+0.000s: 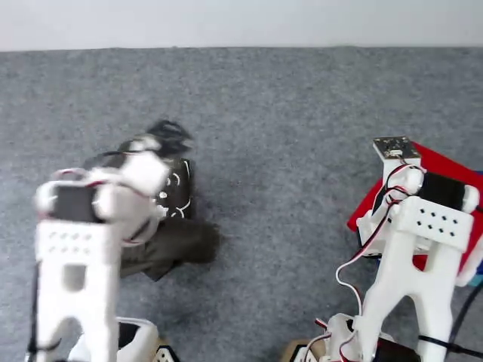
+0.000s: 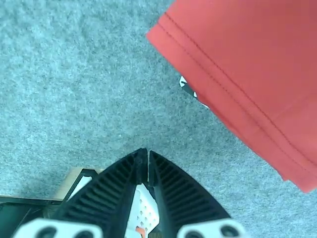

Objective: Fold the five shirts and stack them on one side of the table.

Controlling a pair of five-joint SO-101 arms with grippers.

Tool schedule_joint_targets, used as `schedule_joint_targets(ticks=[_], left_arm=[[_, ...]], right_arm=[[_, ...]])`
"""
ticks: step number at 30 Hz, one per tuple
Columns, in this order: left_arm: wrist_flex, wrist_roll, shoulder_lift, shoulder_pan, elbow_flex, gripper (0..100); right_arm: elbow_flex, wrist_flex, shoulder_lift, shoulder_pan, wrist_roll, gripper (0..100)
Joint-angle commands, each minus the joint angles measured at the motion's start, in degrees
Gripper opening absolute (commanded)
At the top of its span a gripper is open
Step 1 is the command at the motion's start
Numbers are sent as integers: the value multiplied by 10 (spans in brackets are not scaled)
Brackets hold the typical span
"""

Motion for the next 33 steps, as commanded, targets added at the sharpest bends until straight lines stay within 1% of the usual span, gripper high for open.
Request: schedule_joint_targets(ticks=[1,5,12,18,21,26,33], left_arm=[[-45,33,63,76,29,164],[-91,57,142,108,48,199],[-143,61,255,125,49,202],[-154,63,329,164,50,199],[-182,86,359,166,50,199],[-209,86,415,163,50,198],[-221,84,456,163,47,133]], right_arm=[[-4,22,-20,-5,-4,9],[-4,22,-20,-5,-4,9],[-4,22,-21,-4,-4,9],[-4,22,-21,-4,-4,9],[-4,22,-21,-4,-4,9],[-4,22,-22,-4,-3,9],[-4,22,-22,-4,-3,9]])
